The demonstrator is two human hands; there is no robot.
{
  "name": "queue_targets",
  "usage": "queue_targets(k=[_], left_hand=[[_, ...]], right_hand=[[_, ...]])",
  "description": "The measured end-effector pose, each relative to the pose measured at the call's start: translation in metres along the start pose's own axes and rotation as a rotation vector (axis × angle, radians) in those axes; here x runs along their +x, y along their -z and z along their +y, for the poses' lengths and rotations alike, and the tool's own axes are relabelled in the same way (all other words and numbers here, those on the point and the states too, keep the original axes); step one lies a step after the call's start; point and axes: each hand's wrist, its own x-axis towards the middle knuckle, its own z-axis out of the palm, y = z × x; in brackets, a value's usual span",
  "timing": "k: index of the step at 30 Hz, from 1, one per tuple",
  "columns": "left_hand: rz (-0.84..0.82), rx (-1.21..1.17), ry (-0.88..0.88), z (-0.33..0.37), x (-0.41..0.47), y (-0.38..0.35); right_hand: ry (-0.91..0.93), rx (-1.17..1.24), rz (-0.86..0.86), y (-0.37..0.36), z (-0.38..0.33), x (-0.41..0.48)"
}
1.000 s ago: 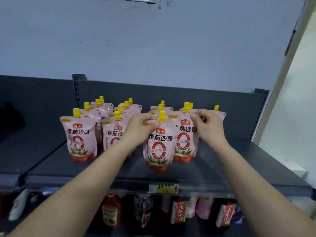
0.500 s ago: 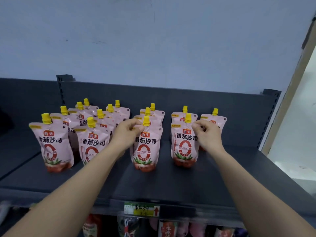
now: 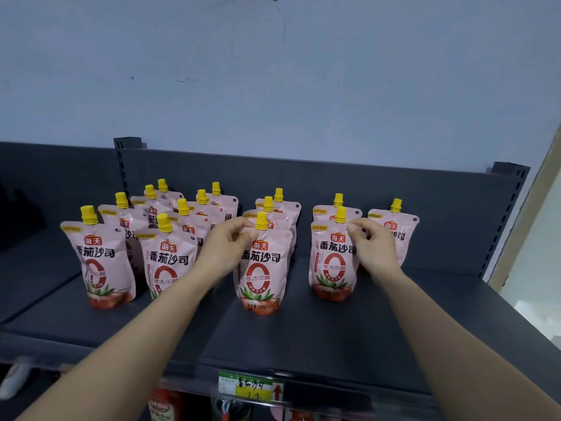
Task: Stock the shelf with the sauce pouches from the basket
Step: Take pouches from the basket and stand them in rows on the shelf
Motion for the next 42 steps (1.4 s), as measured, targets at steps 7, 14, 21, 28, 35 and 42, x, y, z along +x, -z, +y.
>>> queue_targets(k=[7, 14, 21, 28, 35, 42], left_hand=[[0.003, 0.064, -0.034, 0.005, -0.001, 0.001], [0.006, 0.226, -0.095, 0.007, -0.004, 0.003], [0.051, 0.393, -0.193, 0.014, -0.004, 0.003], [0.031, 0.468, -0.248, 0.02, -0.003, 0.006], [0.021, 0.774, -0.359, 0.042, -0.009, 0.017], [0.148, 1.263, -0.412, 0.071, -0.02, 0.077]], right_hand=[[0.009, 0.027, 0.012, -0.003, 0.002, 0.001], [-0.011, 0.03, -0.023, -0.004, -0.001, 0.0], [-0.015, 0.02, -0.017, -0.004, -0.008, -0.003], [0.066, -0.101, 0.039, -0.005, -0.014, -0.006], [0.391, -0.299, 0.179, -0.016, -0.063, -0.009], [0.612, -0.335, -0.019, -0.059, -0.137, -0.03]])
